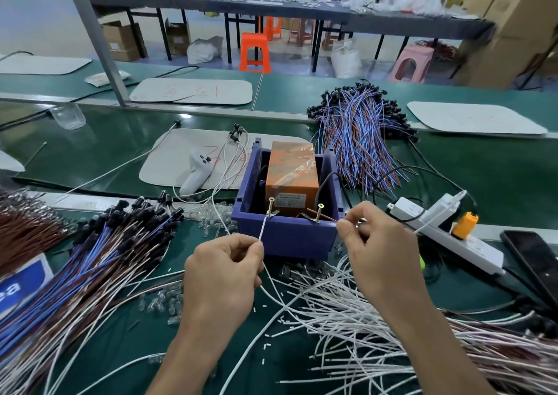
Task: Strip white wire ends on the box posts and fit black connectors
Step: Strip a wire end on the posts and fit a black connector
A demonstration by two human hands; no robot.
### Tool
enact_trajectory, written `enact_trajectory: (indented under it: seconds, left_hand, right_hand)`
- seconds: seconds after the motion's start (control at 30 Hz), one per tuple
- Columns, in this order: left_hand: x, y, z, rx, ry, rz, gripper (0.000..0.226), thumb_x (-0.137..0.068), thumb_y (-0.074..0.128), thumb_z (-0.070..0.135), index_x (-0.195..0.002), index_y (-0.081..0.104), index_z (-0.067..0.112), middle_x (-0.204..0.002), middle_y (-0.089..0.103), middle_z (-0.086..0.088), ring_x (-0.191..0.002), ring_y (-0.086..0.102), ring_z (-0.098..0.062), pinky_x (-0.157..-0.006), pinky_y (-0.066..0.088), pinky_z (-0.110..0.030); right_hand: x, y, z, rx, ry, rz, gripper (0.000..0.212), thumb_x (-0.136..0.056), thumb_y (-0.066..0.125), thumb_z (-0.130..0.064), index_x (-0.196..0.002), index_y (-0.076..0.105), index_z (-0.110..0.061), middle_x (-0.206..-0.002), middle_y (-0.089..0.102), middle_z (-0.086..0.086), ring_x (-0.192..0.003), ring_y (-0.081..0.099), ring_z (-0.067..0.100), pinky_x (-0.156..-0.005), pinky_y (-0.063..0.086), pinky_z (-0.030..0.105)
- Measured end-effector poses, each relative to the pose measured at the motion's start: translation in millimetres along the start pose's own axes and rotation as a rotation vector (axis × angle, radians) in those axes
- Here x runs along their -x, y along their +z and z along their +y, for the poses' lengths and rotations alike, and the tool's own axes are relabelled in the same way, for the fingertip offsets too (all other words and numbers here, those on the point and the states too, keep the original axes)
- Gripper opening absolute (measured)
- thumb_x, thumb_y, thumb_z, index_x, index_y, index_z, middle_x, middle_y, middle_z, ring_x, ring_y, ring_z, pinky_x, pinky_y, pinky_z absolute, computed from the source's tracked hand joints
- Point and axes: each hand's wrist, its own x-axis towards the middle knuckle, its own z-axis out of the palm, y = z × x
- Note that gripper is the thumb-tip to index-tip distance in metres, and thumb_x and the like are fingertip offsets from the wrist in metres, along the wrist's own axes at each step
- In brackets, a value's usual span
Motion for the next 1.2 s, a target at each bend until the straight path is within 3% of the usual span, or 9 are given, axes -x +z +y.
enact_trajectory:
  seconds: [0.5, 0.57, 0.63, 0.73, 0.9, 0.97, 1.0, 1.1, 1.2]
  left_hand:
    - [-1, -1, -4, -0.083, 0.089, 0.061, 0.030, -0.093, 0.072, 0.024, -0.084, 0.069, 0.052, -0.057, 0.068, 0.011, -0.046, 0.064, -0.013, -0.048, 0.058, -0.040]
    - [1, -4, -6, 0.019, 0.035, 0.081, 0.031, -0.094, 0.072, 0.020, -0.081, 0.072, 0.049, -0.057, 0.070, 0.005, -0.044, 0.063, -0.014, -0.045, 0.056, -0.034]
    - [2, -7, -8, 0.242, -0.076, 0.044, 0.026, -0.096, 0.070, 0.010, -0.078, 0.076, 0.028, -0.059, 0.070, -0.006, -0.041, 0.058, -0.017, -0.043, 0.051, -0.029]
    - [5, -7, -11, 0.504, -0.217, -0.087, 0.020, -0.098, 0.058, -0.003, -0.085, 0.071, 0.004, -0.062, 0.069, -0.016, -0.040, 0.057, -0.018, -0.040, 0.049, -0.025]
    - [14, -2, -15, 0.560, -0.255, -0.282, 0.024, -0.095, 0.063, 0.005, -0.082, 0.082, 0.013, -0.076, 0.075, -0.017, -0.052, 0.067, -0.016, -0.049, 0.054, -0.023]
    - [16, -2, -15, 0.614, -0.259, -0.319, 0.013, -0.083, 0.072, 0.018, -0.088, 0.083, 0.017, -0.081, 0.076, -0.016, -0.057, 0.069, -0.015, -0.053, 0.055, -0.023]
    - [16, -3, -15, 0.638, -0.257, -0.333, 0.018, -0.076, 0.074, 0.024, -0.090, 0.083, 0.017, -0.082, 0.076, -0.015, -0.058, 0.068, -0.015, -0.054, 0.055, -0.022]
    - [15, -6, -16, 0.676, -0.241, -0.300, 0.025, -0.066, 0.077, 0.027, -0.086, 0.083, 0.013, -0.074, 0.072, -0.012, -0.053, 0.061, -0.012, -0.052, 0.052, -0.020]
    - [13, -11, -14, 0.770, -0.279, -0.210, 0.015, -0.069, 0.076, 0.022, -0.078, 0.082, 0.012, -0.068, 0.068, -0.008, -0.048, 0.055, -0.009, -0.047, 0.049, -0.016]
  right_hand:
    - [1, -7, -5, -0.004, -0.003, -0.066, 0.022, -0.096, 0.065, -0.035, -0.080, 0.052, -0.027, -0.061, 0.061, -0.021, -0.055, 0.051, 0.011, -0.050, 0.038, 0.026]
    - [4, -12, -7, 0.011, -0.023, -0.105, 0.022, -0.094, 0.067, -0.034, -0.080, 0.052, -0.029, -0.062, 0.060, -0.026, -0.057, 0.052, 0.008, -0.051, 0.040, 0.025]
    - [8, -18, -11, 0.055, -0.054, -0.165, 0.020, -0.092, 0.069, -0.035, -0.081, 0.053, -0.031, -0.071, 0.060, -0.034, -0.066, 0.056, 0.003, -0.053, 0.040, 0.017]
    - [15, -22, -19, 0.026, -0.050, -0.248, 0.015, -0.093, 0.069, -0.036, -0.083, 0.059, -0.033, -0.065, 0.063, -0.024, -0.064, 0.057, -0.001, -0.052, 0.039, 0.013]
    - [31, -9, -42, -0.033, -0.072, -0.351, 0.016, -0.101, 0.056, -0.035, -0.090, 0.066, -0.030, -0.063, 0.061, -0.007, -0.064, 0.058, 0.012, -0.056, 0.042, 0.024]
    - [38, -3, -50, 0.000, -0.081, -0.427, 0.018, -0.103, 0.051, -0.036, -0.094, 0.064, -0.029, -0.069, 0.062, -0.005, -0.066, 0.057, 0.013, -0.062, 0.045, 0.031]
    - [41, 0, -53, 0.019, -0.081, -0.457, 0.019, -0.103, 0.049, -0.037, -0.094, 0.063, -0.029, -0.072, 0.063, -0.004, -0.068, 0.057, 0.014, -0.066, 0.047, 0.035]
    - [48, 5, -57, 0.017, -0.077, -0.502, 0.018, -0.101, 0.048, -0.039, -0.092, 0.058, -0.027, -0.071, 0.061, -0.002, -0.067, 0.056, 0.017, -0.066, 0.048, 0.040]
    - [52, 4, -55, -0.088, -0.029, -0.636, 0.018, -0.092, 0.055, -0.049, -0.098, 0.061, -0.032, -0.080, 0.066, -0.009, -0.075, 0.061, 0.010, -0.071, 0.053, 0.034]
